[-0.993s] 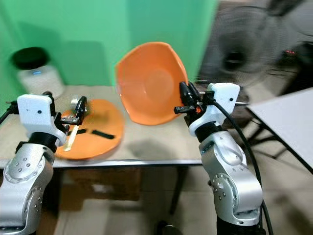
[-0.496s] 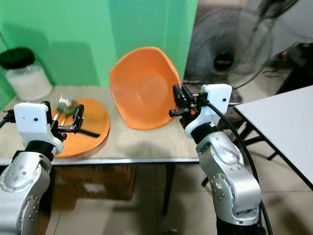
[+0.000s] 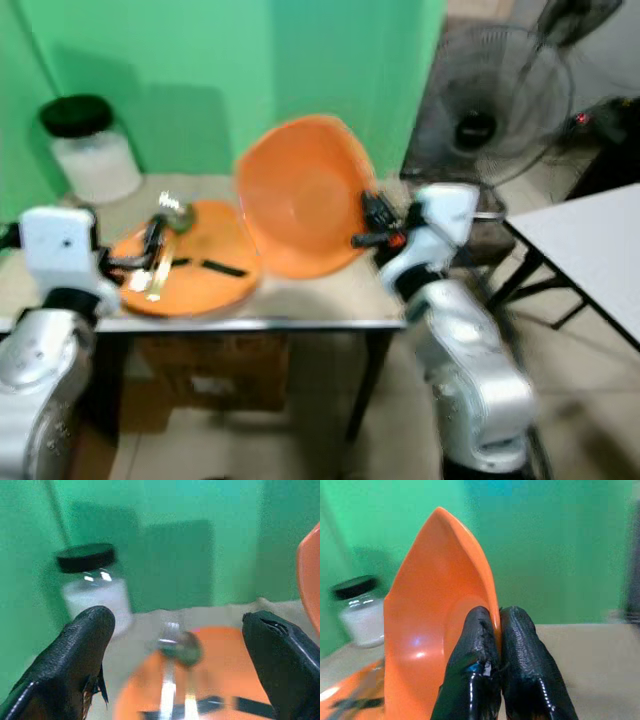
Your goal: Setting the table
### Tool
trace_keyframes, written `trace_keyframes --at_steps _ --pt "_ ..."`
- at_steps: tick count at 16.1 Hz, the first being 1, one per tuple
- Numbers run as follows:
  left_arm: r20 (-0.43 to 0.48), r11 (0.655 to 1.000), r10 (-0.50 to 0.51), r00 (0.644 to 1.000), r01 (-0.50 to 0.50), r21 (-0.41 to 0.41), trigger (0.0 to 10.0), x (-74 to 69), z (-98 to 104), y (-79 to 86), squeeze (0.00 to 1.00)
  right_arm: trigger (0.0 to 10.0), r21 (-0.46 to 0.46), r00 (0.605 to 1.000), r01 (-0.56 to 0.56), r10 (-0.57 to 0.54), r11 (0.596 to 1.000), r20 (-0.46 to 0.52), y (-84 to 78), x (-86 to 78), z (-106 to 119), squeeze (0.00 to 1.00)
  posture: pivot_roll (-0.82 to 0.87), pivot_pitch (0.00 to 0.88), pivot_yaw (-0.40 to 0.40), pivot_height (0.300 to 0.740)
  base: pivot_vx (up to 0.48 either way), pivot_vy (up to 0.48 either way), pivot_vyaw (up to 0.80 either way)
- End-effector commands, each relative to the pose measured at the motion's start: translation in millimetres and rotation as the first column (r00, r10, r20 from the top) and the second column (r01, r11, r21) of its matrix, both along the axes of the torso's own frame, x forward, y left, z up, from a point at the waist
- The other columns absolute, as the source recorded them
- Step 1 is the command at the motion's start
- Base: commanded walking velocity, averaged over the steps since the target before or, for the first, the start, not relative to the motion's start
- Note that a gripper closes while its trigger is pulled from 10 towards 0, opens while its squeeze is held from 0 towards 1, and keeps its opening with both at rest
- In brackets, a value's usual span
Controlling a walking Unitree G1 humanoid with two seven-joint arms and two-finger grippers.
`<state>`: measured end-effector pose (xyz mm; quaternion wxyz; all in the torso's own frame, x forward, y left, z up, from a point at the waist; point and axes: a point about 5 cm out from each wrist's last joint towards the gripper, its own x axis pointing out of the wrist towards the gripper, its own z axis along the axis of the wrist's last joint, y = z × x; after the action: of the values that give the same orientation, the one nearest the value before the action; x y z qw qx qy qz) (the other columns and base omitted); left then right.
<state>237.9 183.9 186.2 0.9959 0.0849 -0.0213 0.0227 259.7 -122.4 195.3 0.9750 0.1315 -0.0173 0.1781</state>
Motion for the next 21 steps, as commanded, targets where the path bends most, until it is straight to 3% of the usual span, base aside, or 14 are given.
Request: trace_keyframes --at_steps 1,4,14,21 --pt "-0.006 1.000 -0.024 1.000 0.024 -0.011 10.0 1.4 -0.7 -5.6 0.00 10.0 0.002 0.998 0.034 -0.034 0.999 0.057 -7.2 -2.8 12.9 0.00 -0.02 0.000 -0.024 0.740 0.000 -0.480 0.00" --pt "-0.015 0.999 -0.035 0.999 0.035 -0.041 10.0 1.7 -1.9 -7.2 0.00 10.0 0.006 0.997 0.053 -0.053 0.999 0.052 -10.4 -4.5 13.5 0.00 -0.03 0.000 -0.022 0.740 0.000 0.000 0.00" --pt "-0.043 0.996 -0.091 0.995 0.090 -0.027 10.0 2.5 -5.2 -12.9 0.00 10.0 0.014 0.997 0.070 -0.071 0.997 0.034 -12.2 -4.0 13.3 0.00 -0.03 0.000 -0.019 0.740 0.000 0.000 0.00" --pt "-0.050 0.994 -0.109 0.993 0.107 -0.028 10.0 2.7 -6.8 -14.6 0.00 10.0 0.008 0.997 0.074 -0.074 0.997 0.028 -12.8 -5.0 11.8 0.00 -0.03 0.000 -0.018 0.740 0.000 0.000 -0.64"
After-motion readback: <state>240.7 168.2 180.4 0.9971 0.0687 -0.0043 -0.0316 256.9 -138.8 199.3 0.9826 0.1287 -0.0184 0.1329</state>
